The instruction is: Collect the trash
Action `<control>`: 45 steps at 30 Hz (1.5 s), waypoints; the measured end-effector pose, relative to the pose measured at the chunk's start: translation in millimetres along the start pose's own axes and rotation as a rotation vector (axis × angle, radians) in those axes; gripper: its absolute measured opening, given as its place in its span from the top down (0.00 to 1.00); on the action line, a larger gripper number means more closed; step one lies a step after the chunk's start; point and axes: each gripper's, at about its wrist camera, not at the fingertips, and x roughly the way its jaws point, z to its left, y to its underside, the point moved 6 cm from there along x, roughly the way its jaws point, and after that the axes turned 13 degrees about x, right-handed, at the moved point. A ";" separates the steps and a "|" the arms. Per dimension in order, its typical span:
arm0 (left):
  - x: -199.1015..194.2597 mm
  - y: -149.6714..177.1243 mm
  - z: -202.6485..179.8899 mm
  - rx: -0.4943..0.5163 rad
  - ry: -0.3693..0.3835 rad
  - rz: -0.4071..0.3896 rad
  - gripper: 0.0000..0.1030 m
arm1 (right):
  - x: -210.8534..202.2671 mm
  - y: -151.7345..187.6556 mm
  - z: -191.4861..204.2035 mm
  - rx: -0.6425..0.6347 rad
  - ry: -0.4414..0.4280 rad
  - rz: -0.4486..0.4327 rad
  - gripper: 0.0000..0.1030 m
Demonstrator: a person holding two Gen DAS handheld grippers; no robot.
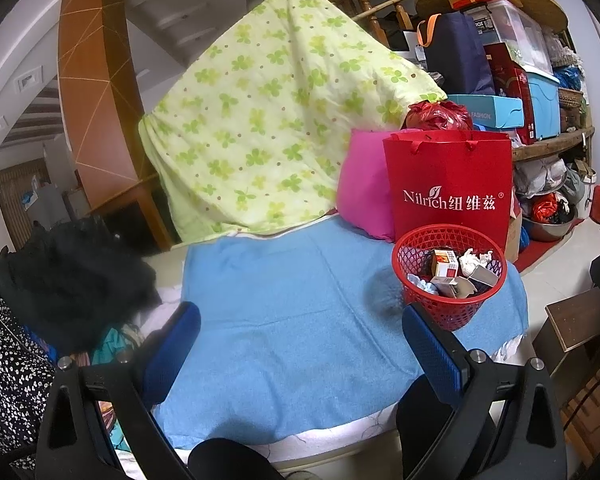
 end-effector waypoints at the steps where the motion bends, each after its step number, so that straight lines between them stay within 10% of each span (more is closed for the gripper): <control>1: -0.3 0.2 0.3 0.002 0.002 0.001 0.02 | 0.0 0.3 0.0 0.000 0.001 0.000 0.18; 45: 8.6 9.1 -5.7 0.012 0.023 0.020 0.02 | 6.5 3.5 -1.2 -0.019 0.029 0.012 0.18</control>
